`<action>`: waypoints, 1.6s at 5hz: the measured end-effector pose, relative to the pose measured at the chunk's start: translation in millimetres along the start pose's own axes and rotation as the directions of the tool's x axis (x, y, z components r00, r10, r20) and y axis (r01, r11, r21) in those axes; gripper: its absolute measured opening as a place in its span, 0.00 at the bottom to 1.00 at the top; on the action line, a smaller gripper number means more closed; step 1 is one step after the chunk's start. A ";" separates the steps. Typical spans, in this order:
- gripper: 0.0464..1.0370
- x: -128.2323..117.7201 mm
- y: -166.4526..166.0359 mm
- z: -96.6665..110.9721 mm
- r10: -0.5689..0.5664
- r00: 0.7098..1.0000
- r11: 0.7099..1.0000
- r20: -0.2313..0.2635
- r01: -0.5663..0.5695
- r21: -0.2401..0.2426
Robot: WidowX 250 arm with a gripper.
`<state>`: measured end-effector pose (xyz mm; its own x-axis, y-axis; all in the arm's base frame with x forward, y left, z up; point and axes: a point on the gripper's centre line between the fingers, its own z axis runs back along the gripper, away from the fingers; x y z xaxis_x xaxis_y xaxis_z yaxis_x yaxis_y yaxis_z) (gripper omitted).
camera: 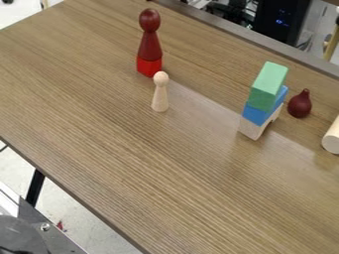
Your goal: Removed the pawn from the red cube
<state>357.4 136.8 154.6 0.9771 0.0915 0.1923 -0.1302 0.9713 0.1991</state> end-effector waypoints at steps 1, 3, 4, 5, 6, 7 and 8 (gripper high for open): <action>0.96 -4.3 -3.8 -13.4 -0.005 0.999 1.000 -0.039 0.005 -0.013; 0.96 -36.3 21.5 -9.9 -0.026 0.999 0.998 -0.044 0.024 -0.059; 0.96 -39.8 24.2 -2.7 -0.031 0.999 0.997 -0.023 0.029 -0.073; 0.96 -42.6 24.5 -2.4 -0.056 0.998 0.995 -0.037 0.053 -0.079; 0.96 -36.1 18.6 2.1 -0.059 0.998 0.997 -0.037 0.058 -0.044; 0.96 -21.3 -4.7 -6.6 -0.080 0.995 0.997 -0.066 0.079 -0.017; 0.96 -8.8 -12.8 -15.7 -0.075 0.993 0.997 -0.089 0.075 -0.003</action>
<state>353.1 127.0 135.3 0.9952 0.0376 0.0903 -0.0560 0.9761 0.2101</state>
